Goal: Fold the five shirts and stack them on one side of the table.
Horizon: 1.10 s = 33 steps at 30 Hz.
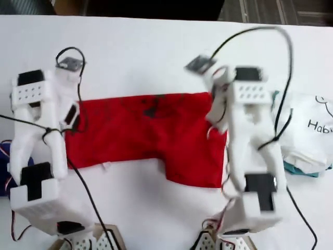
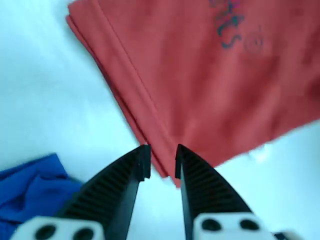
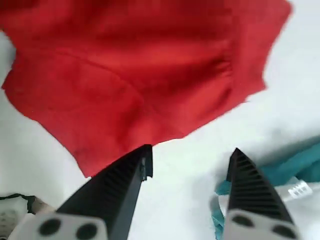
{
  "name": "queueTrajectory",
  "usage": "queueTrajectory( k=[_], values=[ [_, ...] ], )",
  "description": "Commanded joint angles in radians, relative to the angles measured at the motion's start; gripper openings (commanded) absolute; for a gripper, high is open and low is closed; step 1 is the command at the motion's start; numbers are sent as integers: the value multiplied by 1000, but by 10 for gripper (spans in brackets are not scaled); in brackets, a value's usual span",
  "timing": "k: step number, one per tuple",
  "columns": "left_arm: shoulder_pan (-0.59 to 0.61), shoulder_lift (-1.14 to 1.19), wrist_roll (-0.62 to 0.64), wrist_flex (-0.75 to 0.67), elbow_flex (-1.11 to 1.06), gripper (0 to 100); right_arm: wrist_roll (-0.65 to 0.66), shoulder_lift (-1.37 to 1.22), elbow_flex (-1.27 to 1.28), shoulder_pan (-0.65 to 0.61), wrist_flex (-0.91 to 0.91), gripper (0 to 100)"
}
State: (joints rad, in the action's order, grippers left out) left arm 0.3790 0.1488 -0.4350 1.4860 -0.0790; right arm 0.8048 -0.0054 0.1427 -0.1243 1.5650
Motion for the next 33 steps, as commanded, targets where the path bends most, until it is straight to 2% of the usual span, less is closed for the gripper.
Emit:
queueTrajectory(
  k=[1,7,12,19,22,25,33],
  values=[
    [-21,26,104,-157,-67,116,9,248,351,-101,-143,252],
    [-35,141,167,-285,-127,116,32,533,690,-295,-199,252],
    [-38,213,180,-342,-131,116,222,642,853,-407,-193,252],
    [-38,226,215,-344,-124,116,233,619,888,-420,-185,259],
    [-38,229,229,-347,-122,116,213,588,895,-421,-188,313],
    [-37,230,236,-345,-117,116,184,536,895,-423,-217,361],
    [-37,230,235,-345,-117,116,169,305,895,-423,-348,361]
  ],
)
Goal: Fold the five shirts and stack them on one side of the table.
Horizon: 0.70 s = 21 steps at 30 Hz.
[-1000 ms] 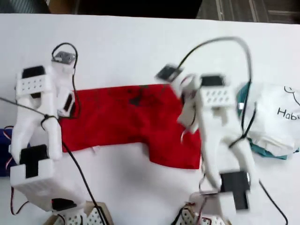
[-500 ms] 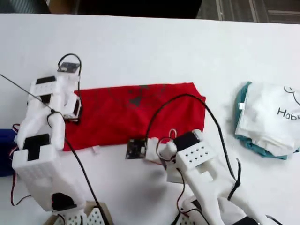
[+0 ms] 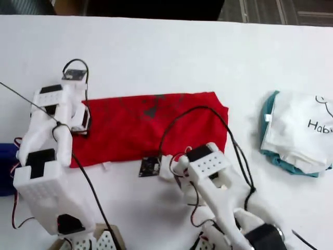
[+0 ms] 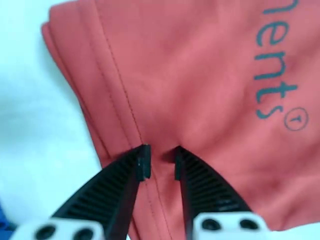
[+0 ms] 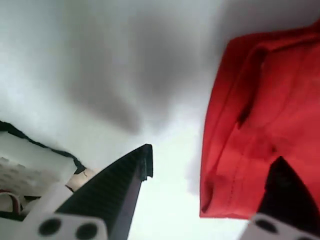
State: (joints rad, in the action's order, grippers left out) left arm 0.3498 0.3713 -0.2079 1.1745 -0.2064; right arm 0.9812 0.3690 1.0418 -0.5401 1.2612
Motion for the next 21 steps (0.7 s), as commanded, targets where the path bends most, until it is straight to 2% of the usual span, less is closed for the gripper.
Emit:
queueTrajectory(
  k=[1,6,11,17,21],
  values=[
    [-8,8,8,-34,10,116,-9,-97,-5,-7,-61,361],
    [-8,8,6,-34,10,116,-20,-199,-40,2,-145,361],
    [-8,8,5,-34,10,116,-20,-272,-155,2,-148,361],
    [-8,8,3,-34,10,116,-17,-414,-295,5,-147,310],
    [-8,8,3,-34,10,116,-20,-489,-374,42,-114,308]
  ],
)
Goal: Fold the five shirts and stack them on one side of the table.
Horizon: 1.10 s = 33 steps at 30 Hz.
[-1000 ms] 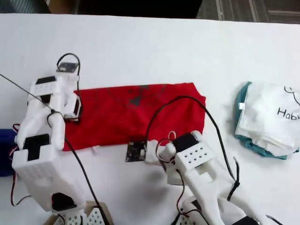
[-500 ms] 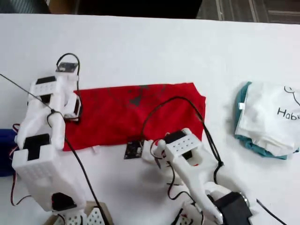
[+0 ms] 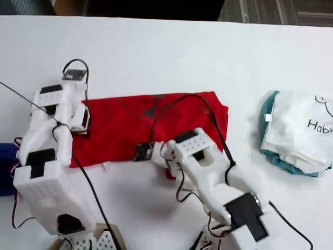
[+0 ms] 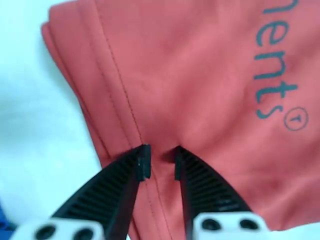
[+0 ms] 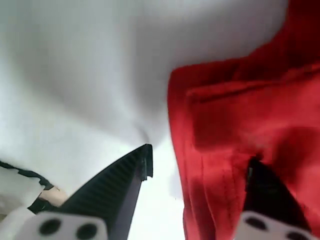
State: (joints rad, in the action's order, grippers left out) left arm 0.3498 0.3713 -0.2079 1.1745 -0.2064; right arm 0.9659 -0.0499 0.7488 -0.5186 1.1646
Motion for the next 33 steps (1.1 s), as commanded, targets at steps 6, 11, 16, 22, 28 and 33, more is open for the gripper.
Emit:
queueTrajectory(
  k=[6,11,16,22,28,33],
  values=[
    [-8,8,3,-34,10,116,-18,-93,-98,33,-2,220],
    [-8,8,2,-34,10,116,-48,-93,-98,33,-2,154],
    [-8,8,2,-34,10,116,-48,-93,-98,35,-2,84],
    [-8,8,2,-34,10,116,-48,-93,-103,35,-2,26],
    [-8,8,2,-34,10,116,-48,-91,-103,33,73,130],
    [-8,8,2,-34,10,116,-48,-15,-103,31,133,317]
  ],
)
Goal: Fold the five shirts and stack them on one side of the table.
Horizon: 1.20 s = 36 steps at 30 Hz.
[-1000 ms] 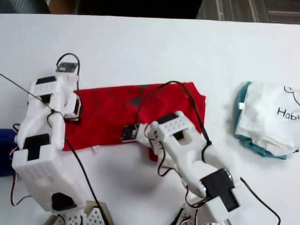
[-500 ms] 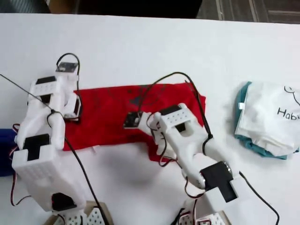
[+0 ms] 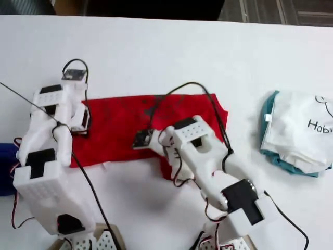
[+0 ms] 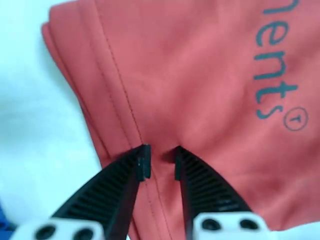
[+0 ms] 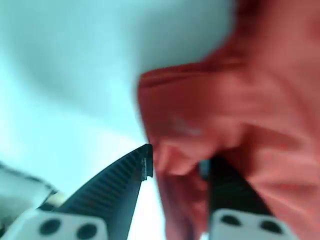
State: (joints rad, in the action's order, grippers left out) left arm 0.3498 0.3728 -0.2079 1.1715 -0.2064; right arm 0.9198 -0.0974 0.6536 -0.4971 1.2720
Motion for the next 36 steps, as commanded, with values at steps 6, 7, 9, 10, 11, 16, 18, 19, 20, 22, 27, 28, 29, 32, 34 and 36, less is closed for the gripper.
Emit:
queueTrajectory(
  k=[6,7,9,10,11,16,18,19,20,22,27,28,29,32,34,36],
  values=[
    [-8,6,2,-31,10,116,2,189,6,-5,99,341],
    [-8,6,2,-31,10,116,2,194,12,-8,99,341],
    [-8,6,2,-31,10,116,2,194,26,-13,88,341],
    [-8,6,2,-31,10,116,2,194,37,-13,71,341],
    [-8,6,2,-31,10,116,3,194,46,-13,58,341],
    [-8,6,2,-31,10,116,6,189,118,-13,-28,341],
    [-8,6,2,-31,10,116,6,163,137,-10,-59,341],
    [-8,6,2,-31,10,116,6,145,137,-8,-76,341],
    [-8,6,2,-31,10,116,6,122,137,-8,-87,340],
    [-8,6,2,-31,10,116,6,74,135,-10,-116,334],
    [-8,6,2,-31,10,116,-2,-4,80,-8,-104,139],
    [-8,6,2,-31,10,116,-2,-8,74,-8,-101,91],
    [-8,6,2,-31,10,116,-2,-10,71,-8,-101,43],
    [-8,6,2,-31,10,116,-2,-10,69,-8,-102,35],
    [-8,6,2,-31,10,116,-3,-10,68,-8,-102,19],
    [-8,6,0,-31,10,116,-3,-10,68,-8,-102,21]
  ],
)
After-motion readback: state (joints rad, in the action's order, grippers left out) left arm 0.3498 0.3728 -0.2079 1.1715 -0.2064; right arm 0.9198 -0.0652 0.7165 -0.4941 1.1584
